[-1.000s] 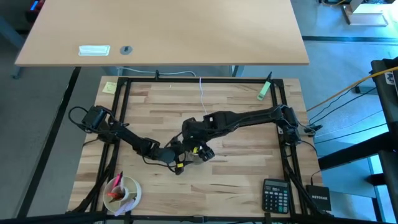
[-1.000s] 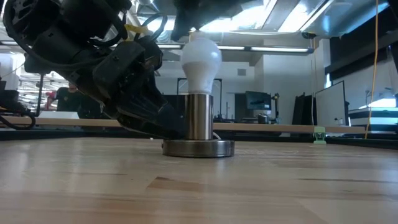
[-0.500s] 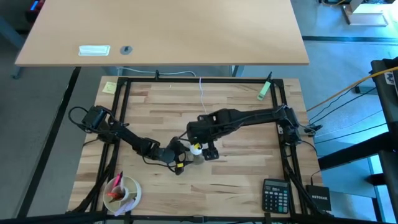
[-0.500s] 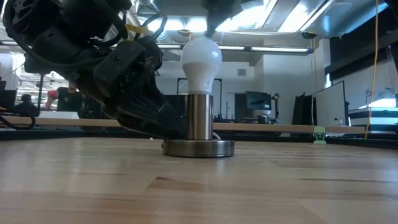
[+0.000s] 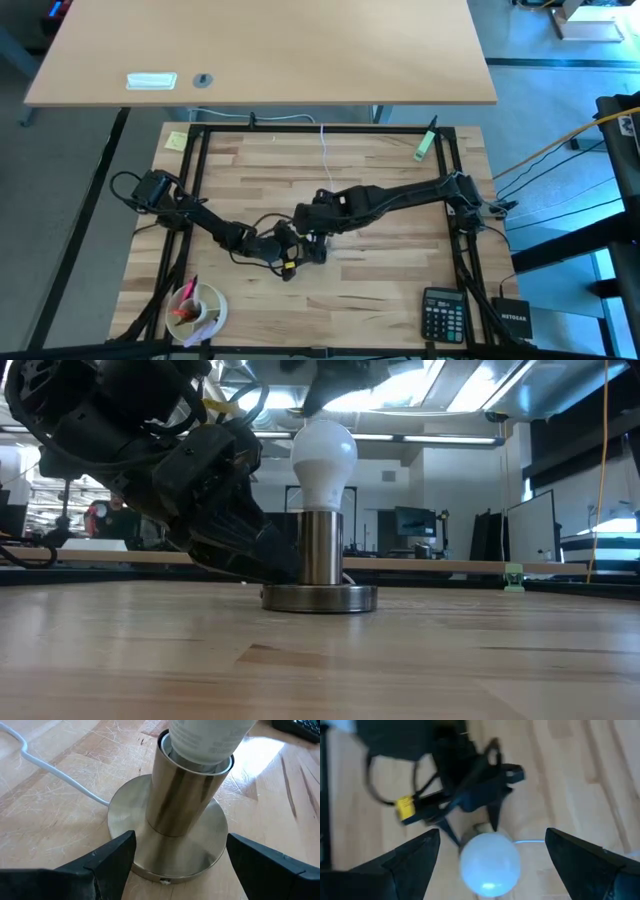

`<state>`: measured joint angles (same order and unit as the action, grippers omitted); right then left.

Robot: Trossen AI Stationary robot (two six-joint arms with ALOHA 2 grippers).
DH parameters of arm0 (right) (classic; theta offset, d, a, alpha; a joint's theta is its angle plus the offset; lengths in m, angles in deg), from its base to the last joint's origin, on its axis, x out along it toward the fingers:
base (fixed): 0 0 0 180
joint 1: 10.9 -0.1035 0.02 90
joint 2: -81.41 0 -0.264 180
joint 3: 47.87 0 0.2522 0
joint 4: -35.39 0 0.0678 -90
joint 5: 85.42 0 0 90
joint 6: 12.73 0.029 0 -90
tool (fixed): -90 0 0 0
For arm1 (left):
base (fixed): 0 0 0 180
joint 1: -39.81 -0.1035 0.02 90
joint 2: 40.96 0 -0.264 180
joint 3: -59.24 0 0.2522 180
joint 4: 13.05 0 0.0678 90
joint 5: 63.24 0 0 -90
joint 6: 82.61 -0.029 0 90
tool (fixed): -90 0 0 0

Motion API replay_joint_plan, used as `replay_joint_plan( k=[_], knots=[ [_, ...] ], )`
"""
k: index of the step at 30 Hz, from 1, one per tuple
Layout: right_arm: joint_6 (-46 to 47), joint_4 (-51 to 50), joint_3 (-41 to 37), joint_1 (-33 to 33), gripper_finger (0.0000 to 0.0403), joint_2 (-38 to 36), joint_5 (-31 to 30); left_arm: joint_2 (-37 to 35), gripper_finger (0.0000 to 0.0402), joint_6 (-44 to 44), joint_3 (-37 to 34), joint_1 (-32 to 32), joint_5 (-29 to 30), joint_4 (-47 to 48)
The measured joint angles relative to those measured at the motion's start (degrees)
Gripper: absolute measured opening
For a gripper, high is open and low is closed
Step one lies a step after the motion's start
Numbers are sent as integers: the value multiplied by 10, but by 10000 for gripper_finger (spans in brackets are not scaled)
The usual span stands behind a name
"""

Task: Screw lightbulb
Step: Remove the white lightbulb from the silver lamp

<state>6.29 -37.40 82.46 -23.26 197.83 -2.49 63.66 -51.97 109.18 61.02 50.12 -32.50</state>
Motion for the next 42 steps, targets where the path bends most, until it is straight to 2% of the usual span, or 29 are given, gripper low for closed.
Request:
replay_joint_plan(
  k=[4,8,10,15,19,21,24,28,31,33,37,39,42],
  knots=[
    [48,17,-40,0,365,0,-27,0,304,1,0,0,0,0],
    [52,4,-60,-14,365,-3,-57,0,304,5,0,0,0,0],
    [40,-3,-71,-40,365,-12,-96,0,304,1,0,0,0,0],
    [13,-10,-77,-83,365,-59,-188,0,304,-1,0,0,0,0],
    [4,-15,-99,-69,365,-108,-209,0,304,0,0,0,0,0],
    [-2,20,-140,-50,365,-132,-206,0,304,-2,0,0,0,0],
    [-28,151,-237,-17,365,-172,-188,0,304,-7,0,0,0,2],
    [-43,352,-355,16,365,-195,-54,0,304,-6,0,0,0,2],
    [-60,528,-415,8,365,-199,-12,0,304,-7,0,0,0,3],
    [-76,599,-437,1,365,-195,-8,0,304,-9,0,0,0,3],
    [-83,672,-445,6,365,-175,-24,0,304,-11,0,0,0,3],
    [-75,717,-444,10,365,-170,-6,0,304,-11,0,0,0,3],
    [-77,677,-414,18,365,-170,16,0,304,-14,0,-2,-1,4]
  ],
)
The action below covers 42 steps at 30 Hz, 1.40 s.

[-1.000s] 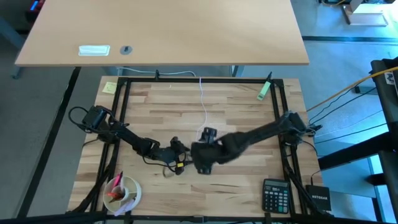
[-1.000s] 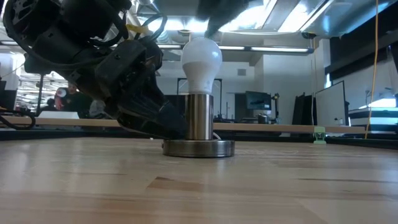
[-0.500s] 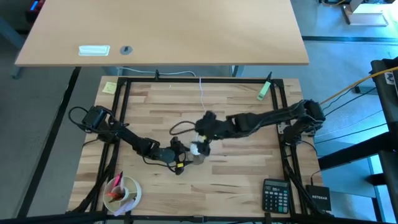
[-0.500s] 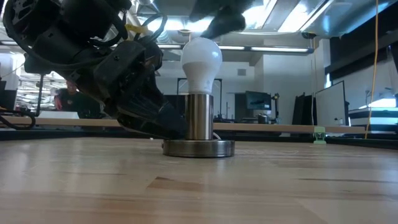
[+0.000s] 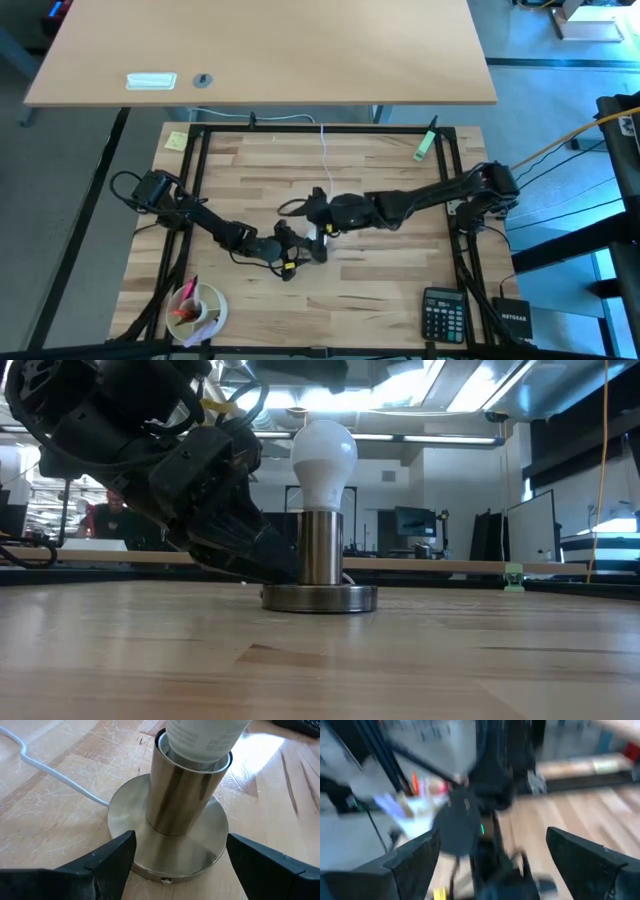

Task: Screw lightbulb
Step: Remove the white lightbulb from the silver lamp

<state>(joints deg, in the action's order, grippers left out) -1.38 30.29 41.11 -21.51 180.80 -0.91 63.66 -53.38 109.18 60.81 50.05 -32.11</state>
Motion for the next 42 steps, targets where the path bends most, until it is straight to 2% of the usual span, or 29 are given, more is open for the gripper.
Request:
replay_joint_plan(
  k=[6,9,12,17,25,35,40,42],
  knots=[
    [21,-307,140,2,365,-5,-18,0,304,3,0,0,1,3],
    [112,-440,182,2,365,13,-9,0,304,4,0,0,0,2],
    [181,-516,185,1,365,22,-10,0,304,4,0,-1,0,1],
    [228,-521,189,1,365,45,-19,0,304,8,0,-4,0,-2],
    [231,-506,189,1,365,95,-22,0,304,8,0,-8,-2,-5],
    [246,-512,188,1,364,99,-18,0,304,4,0,-8,-2,-6],
    [261,-502,188,-4,344,109,16,0,304,4,0,-8,-1,-6],
    [259,-499,188,-6,334,113,8,0,304,4,0,-8,0,-6]
  ],
)
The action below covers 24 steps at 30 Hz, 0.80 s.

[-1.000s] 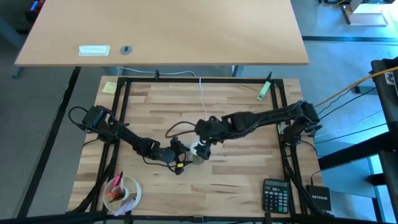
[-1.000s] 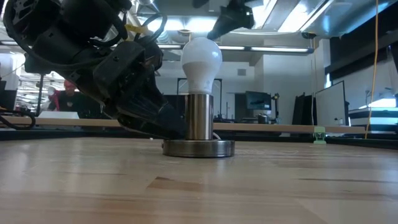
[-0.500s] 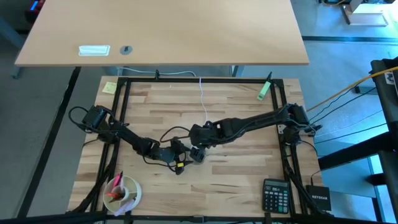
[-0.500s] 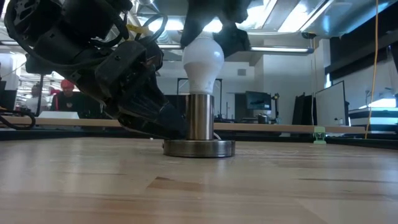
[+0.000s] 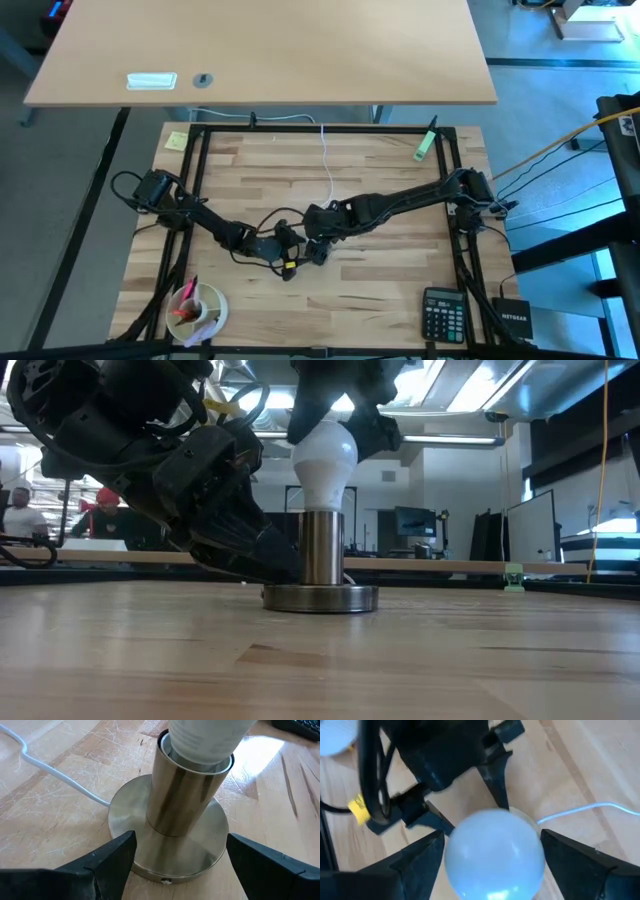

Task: Screw lightbulb
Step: Remove the white lightbulb from the silver lamp

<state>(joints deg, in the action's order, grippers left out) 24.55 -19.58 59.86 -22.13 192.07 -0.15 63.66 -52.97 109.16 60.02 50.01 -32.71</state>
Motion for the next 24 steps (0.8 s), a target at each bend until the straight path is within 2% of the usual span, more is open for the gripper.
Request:
replay_joint_plan(
  k=[6,11,18,24],
  knots=[
    [-19,-8,0,0,303,3,-8,0,304,0,0,0,1,0],
    [-78,-4,0,0,267,3,-10,0,304,0,0,0,3,1],
    [-360,-4,0,2,265,2,82,0,304,-1,0,0,3,1],
    [-591,2,0,0,262,2,104,0,304,-1,0,1,2,3]
  ],
)
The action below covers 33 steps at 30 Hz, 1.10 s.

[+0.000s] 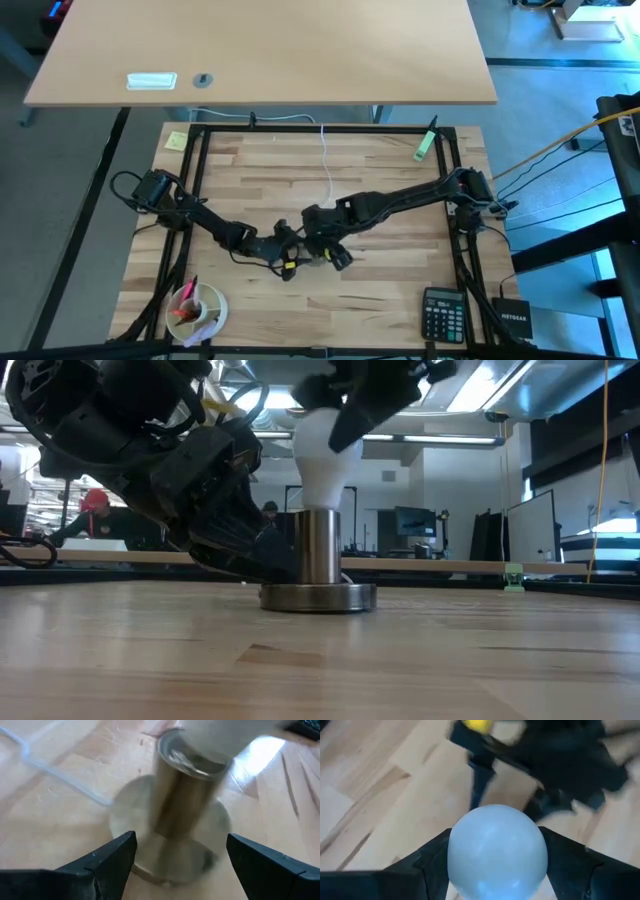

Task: Screw lightbulb
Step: Remove the white lightbulb from the silver lamp

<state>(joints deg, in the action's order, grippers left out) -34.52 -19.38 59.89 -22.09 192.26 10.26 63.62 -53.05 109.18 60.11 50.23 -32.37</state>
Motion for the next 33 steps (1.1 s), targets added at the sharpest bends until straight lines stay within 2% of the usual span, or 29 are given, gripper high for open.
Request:
replay_joint_plan(
  k=[6,10,14,17,20,23,25,28,33],
  knots=[
    [-105,-11,25,-1,264,0,30,0,304,0,0,0,-2,-2],
    [-114,-49,61,-1,263,-1,30,0,304,0,0,0,-2,-1],
    [-51,-152,143,-1,261,-1,-3,0,304,0,0,0,-2,-1],
    [29,-269,205,-1,262,-2,-23,0,304,0,0,0,-2,-1],
    [116,-368,224,1,263,-9,-48,0,304,0,0,0,-2,-1],
    [186,-426,189,9,263,-28,-81,0,304,3,0,0,-2,-2],
    [218,-426,138,18,263,-50,-112,0,304,2,0,0,-2,-2],
    [231,-370,23,43,263,-93,-139,0,304,-3,0,0,-2,-4],
    [235,-273,-177,110,263,-137,-137,0,304,-10,0,0,-2,-5]
  ],
)
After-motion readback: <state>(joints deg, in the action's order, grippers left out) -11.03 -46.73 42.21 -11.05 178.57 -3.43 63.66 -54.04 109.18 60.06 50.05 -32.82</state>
